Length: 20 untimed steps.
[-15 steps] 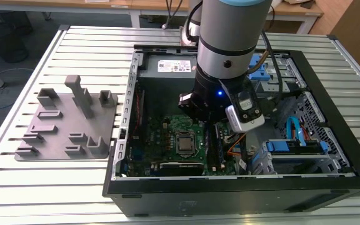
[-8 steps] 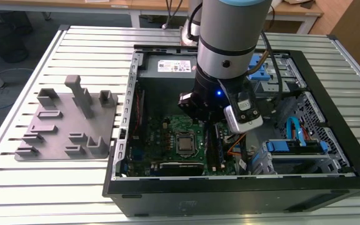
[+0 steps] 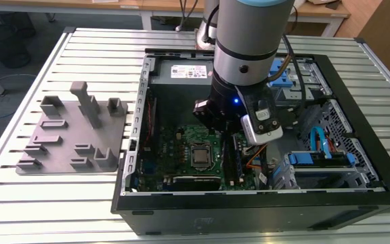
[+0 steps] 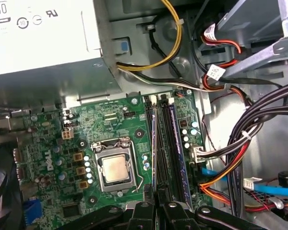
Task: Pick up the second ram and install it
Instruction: 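Insert the second ram into the second slot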
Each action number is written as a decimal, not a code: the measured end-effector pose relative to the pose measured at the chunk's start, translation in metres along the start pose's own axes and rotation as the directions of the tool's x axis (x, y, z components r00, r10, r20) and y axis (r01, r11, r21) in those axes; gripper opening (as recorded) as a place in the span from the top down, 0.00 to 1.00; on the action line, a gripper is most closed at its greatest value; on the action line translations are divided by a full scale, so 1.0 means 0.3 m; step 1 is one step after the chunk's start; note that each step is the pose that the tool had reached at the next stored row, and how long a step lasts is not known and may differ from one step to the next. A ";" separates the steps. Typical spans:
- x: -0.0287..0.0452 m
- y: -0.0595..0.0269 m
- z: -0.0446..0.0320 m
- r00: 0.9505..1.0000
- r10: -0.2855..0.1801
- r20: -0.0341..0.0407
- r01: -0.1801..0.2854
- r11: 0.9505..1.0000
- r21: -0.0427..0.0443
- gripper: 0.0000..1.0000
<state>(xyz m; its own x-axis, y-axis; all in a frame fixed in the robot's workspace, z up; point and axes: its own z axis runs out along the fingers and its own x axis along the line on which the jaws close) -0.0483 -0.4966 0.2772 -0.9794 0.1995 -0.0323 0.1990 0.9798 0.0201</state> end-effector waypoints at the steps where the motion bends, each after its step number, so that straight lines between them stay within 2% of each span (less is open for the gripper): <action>1: 0.000 0.000 0.000 1.000 0.004 0.000 -0.004 1.000 0.000 0.86; 7: 0.000 0.000 0.000 1.000 0.015 0.000 -0.015 1.000 0.001 0.86; 12: 0.000 0.000 0.001 0.997 -0.075 -0.001 0.075 0.997 -0.002 0.86; 16: 0.000 0.000 0.002 0.989 -0.148 -0.003 0.148 0.989 -0.005 0.86; 20: 0.000 0.000 0.003 0.977 -0.215 -0.004 0.215 0.977 -0.007 0.86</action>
<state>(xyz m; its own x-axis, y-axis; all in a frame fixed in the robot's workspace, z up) -0.0483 -0.4966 0.2764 -0.9993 -0.0160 -0.0323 -0.0166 0.9997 0.0200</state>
